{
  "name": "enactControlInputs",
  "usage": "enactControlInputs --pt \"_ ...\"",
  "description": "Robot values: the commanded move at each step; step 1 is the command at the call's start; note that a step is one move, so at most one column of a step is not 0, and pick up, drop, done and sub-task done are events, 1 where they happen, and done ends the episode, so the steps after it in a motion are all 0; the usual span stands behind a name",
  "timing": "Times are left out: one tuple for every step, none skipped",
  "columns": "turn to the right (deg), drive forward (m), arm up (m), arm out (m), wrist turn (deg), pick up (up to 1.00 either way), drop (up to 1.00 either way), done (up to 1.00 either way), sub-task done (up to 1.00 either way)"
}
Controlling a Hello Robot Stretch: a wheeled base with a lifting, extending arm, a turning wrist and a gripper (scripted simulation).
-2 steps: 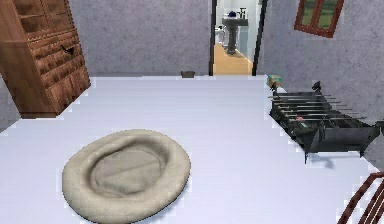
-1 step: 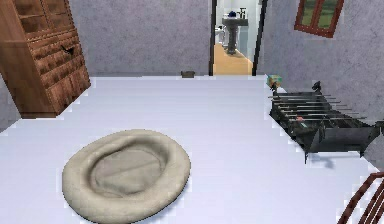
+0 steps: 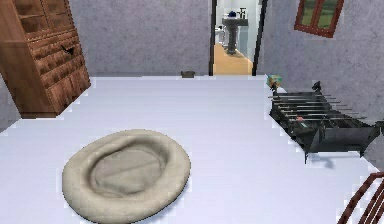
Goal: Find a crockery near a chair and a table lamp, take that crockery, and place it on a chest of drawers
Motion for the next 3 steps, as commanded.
enactControlInputs --pt "0.0 0.00 0.00 0.00 45.0 0.00 0.00 0.00 0.00" --pt "0.0 0.00 0.00 0.00 45.0 0.00 0.00 0.00 0.00" --pt "0.0 0.00 0.00 0.00 24.0 0.00 0.00 0.00 0.00"
